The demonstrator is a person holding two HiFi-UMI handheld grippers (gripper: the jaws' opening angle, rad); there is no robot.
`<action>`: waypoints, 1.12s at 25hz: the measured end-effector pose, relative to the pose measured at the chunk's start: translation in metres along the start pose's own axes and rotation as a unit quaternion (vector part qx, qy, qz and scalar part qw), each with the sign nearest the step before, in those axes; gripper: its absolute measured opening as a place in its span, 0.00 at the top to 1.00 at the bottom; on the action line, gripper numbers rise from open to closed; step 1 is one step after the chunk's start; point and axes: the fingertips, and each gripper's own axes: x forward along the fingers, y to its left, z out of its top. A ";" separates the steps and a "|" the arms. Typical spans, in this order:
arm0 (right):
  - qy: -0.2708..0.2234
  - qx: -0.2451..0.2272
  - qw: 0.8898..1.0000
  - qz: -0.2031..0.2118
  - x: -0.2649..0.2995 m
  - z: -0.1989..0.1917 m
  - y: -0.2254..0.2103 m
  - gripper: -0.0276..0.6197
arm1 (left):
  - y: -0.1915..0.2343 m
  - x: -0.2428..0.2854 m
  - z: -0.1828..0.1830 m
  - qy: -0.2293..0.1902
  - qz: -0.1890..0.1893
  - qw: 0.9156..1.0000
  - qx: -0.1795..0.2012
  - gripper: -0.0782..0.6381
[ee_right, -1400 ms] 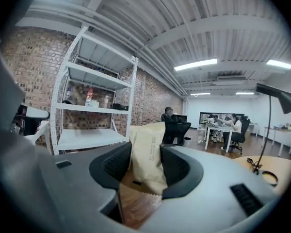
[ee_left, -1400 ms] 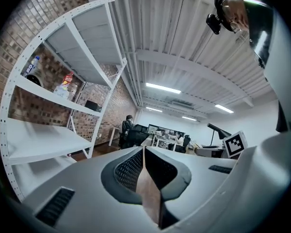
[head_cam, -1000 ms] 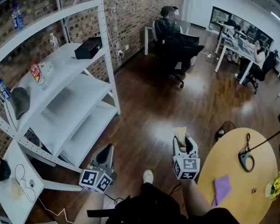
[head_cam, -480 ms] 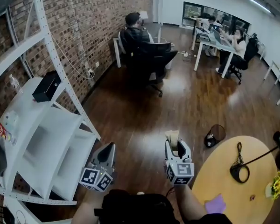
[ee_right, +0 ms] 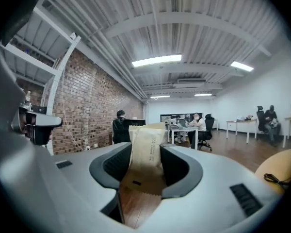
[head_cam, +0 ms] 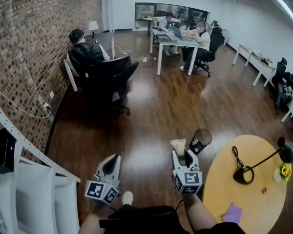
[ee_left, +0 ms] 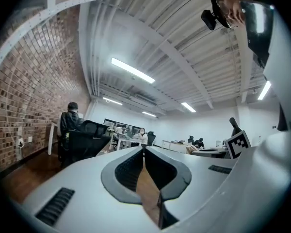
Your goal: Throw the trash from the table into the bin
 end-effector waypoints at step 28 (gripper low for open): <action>-0.027 0.058 0.956 -0.285 0.131 0.016 -0.359 0.67 | -0.136 0.480 -0.100 0.076 -0.311 0.946 -0.046 0.88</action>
